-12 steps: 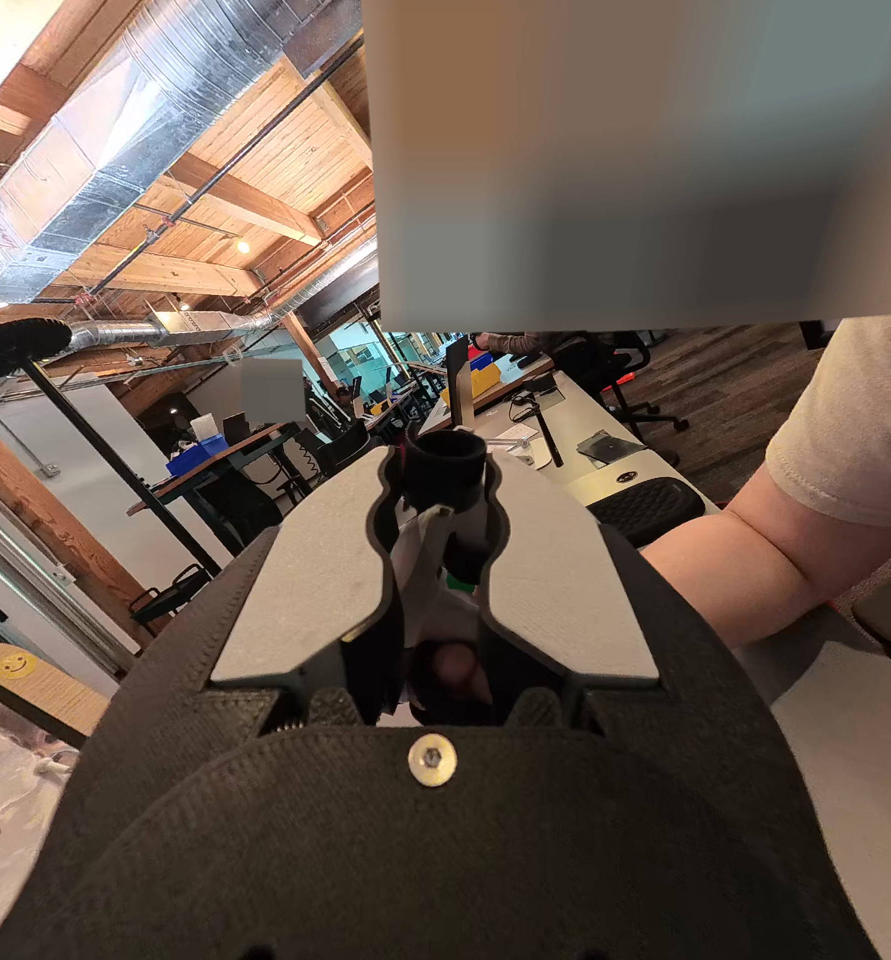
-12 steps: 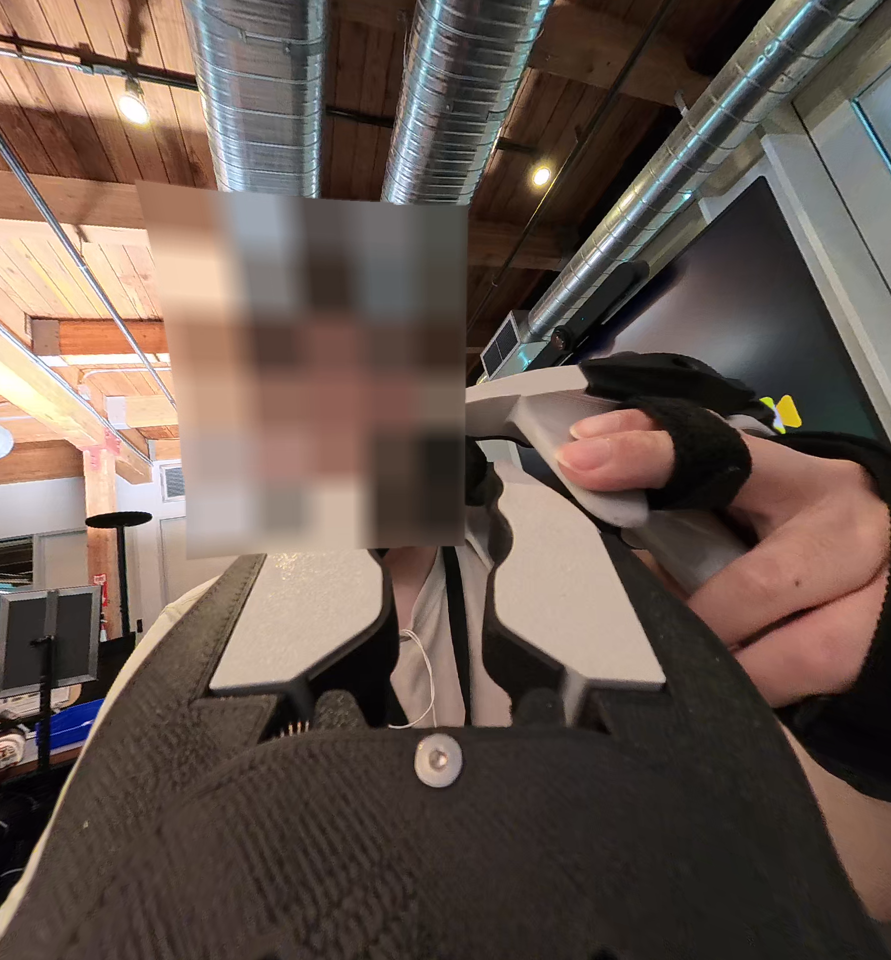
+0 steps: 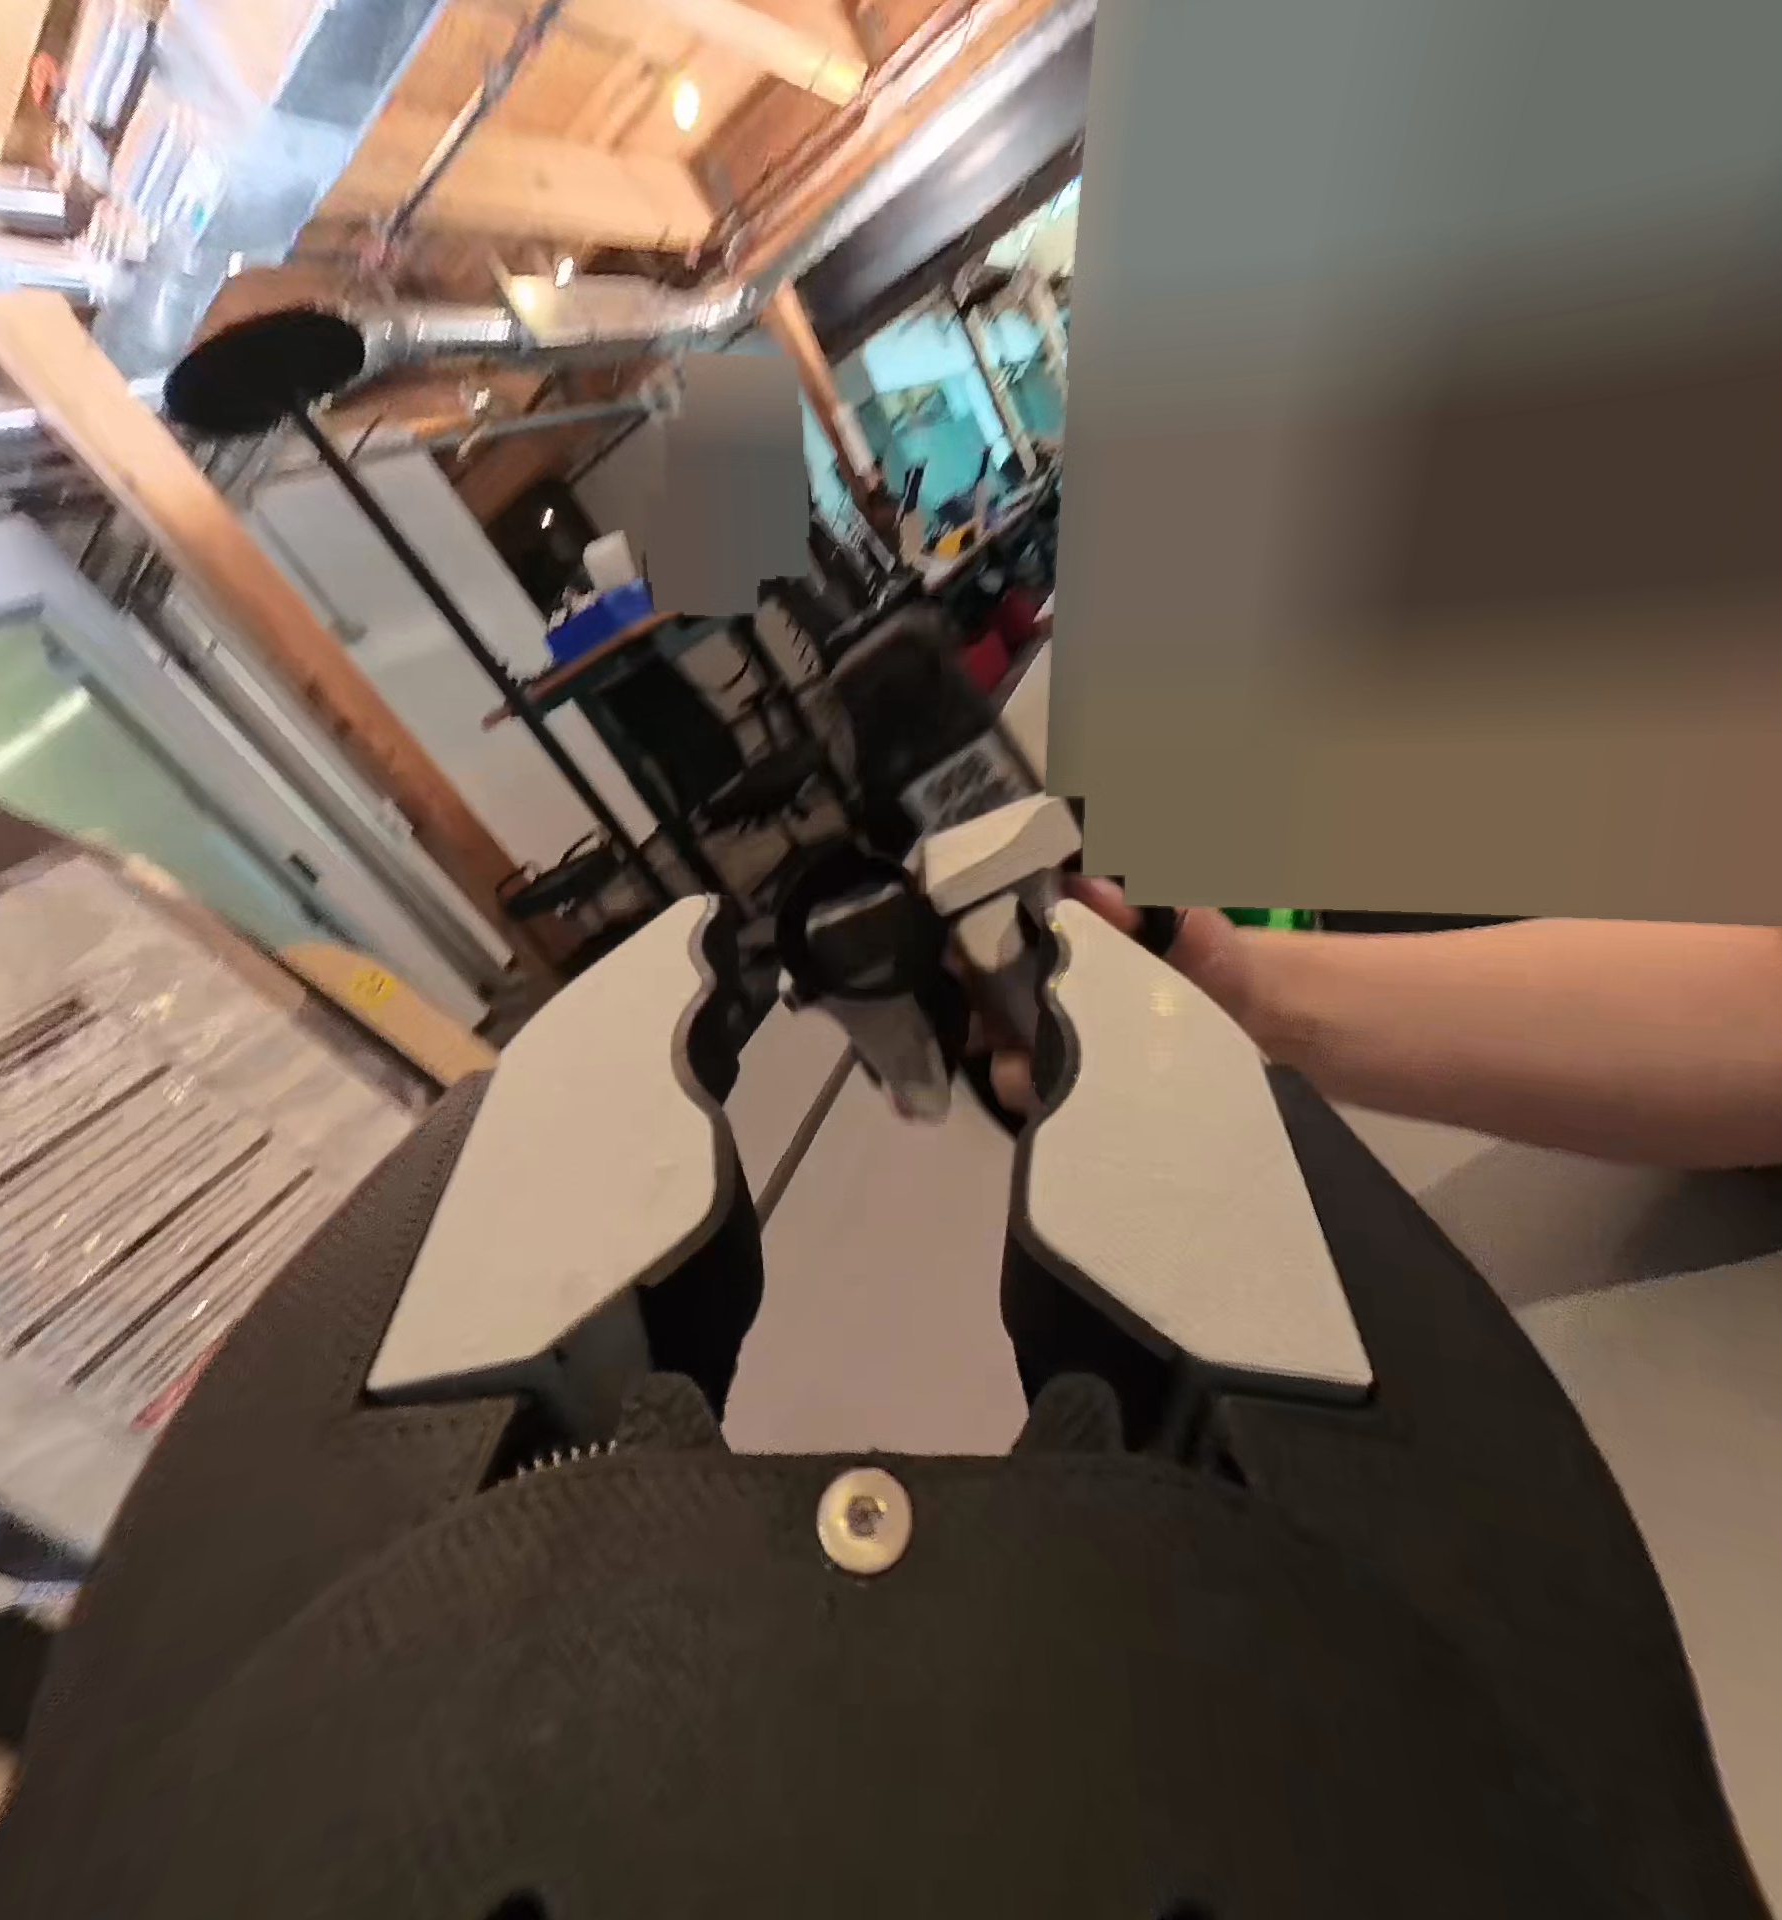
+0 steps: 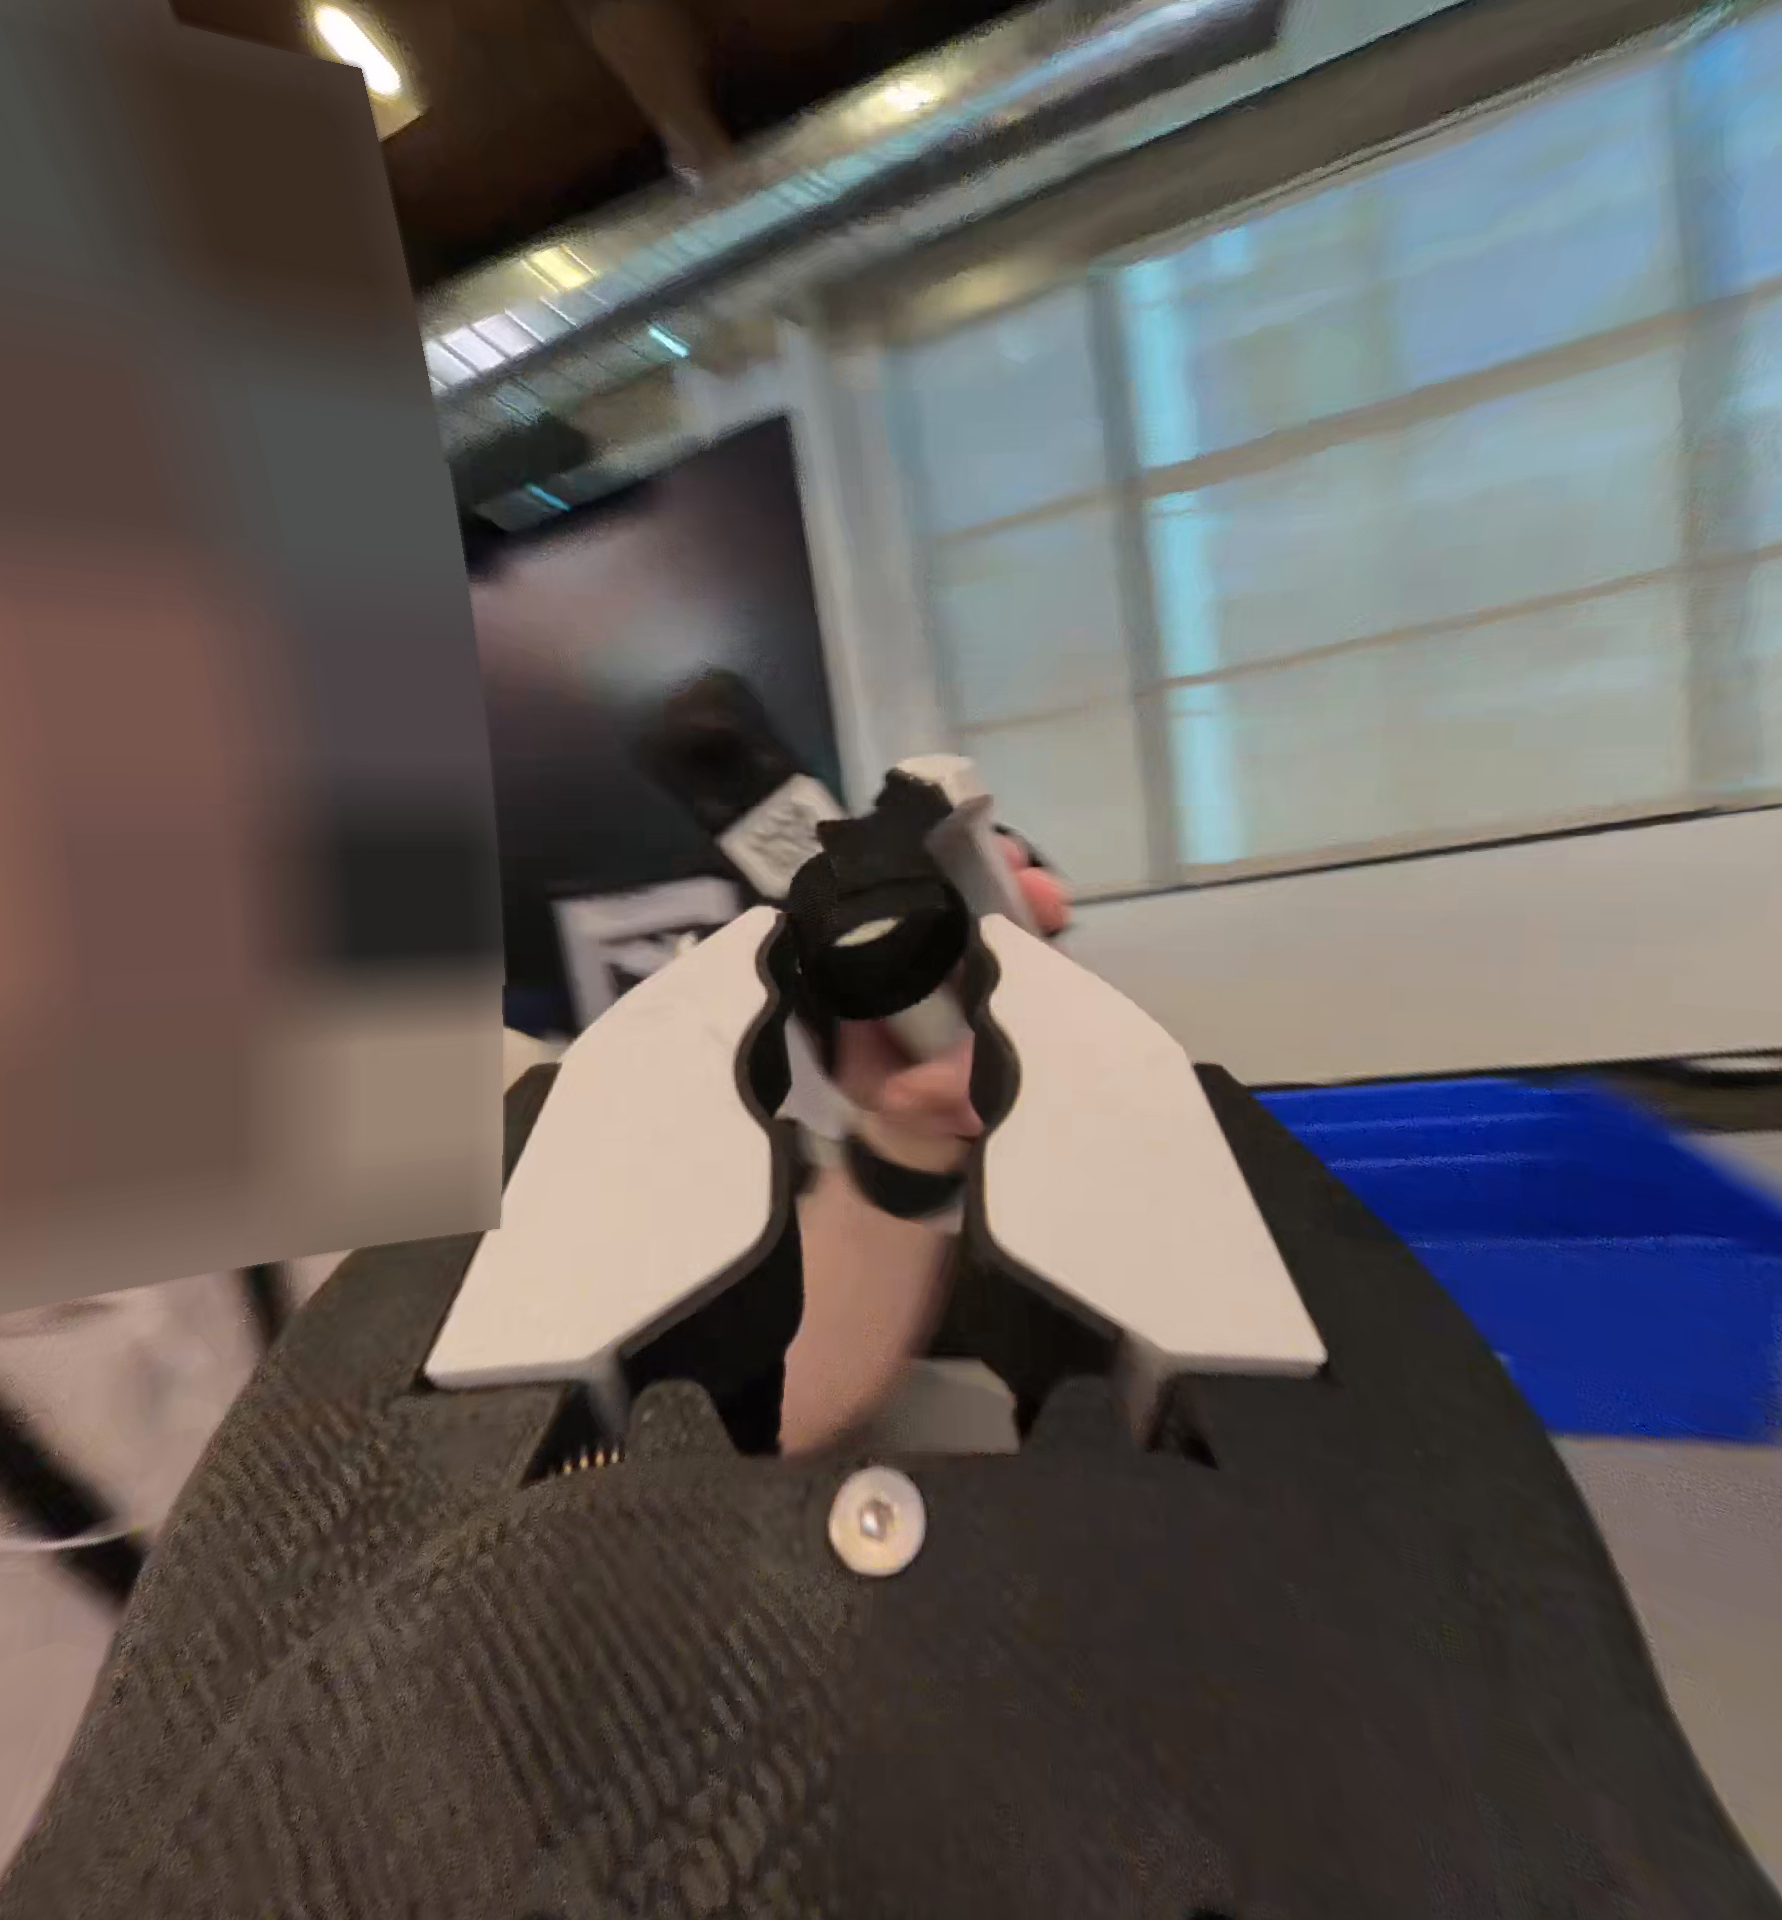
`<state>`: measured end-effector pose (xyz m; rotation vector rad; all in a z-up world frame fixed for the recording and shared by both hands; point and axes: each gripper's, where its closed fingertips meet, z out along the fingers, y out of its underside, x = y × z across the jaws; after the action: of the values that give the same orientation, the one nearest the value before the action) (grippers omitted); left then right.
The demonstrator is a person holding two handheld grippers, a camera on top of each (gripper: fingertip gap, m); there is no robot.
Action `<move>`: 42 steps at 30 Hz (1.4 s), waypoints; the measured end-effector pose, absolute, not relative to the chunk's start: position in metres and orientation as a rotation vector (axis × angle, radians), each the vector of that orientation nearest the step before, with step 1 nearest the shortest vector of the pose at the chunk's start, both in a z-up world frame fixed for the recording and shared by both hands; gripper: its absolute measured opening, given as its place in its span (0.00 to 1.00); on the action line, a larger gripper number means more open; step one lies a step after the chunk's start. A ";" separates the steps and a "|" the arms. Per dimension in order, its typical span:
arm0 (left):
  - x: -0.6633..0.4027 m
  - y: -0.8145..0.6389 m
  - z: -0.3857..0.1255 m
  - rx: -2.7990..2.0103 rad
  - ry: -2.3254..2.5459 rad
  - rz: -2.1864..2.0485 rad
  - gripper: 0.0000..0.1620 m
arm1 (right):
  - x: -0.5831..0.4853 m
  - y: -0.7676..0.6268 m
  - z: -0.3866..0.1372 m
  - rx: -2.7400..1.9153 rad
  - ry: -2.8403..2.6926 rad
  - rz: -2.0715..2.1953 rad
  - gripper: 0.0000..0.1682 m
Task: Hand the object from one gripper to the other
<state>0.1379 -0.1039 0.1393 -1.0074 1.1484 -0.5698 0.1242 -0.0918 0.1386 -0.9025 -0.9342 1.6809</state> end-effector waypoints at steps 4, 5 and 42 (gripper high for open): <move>0.133 -0.088 0.128 -1.162 1.141 -0.368 0.33 | 0.133 -0.085 0.139 -0.844 -1.020 1.024 0.19; 0.134 -0.088 0.128 -1.199 1.121 -0.384 0.33 | 0.133 -0.088 0.138 -0.811 -1.061 0.882 0.19; 0.131 -0.011 0.099 -0.975 1.048 0.656 0.18 | 0.135 -0.027 0.105 -1.511 -0.782 0.751 0.32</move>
<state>0.1314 -0.0106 0.0991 -0.9747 1.0479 0.6556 0.1350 -0.0268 0.1050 -1.5113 -0.7825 0.7515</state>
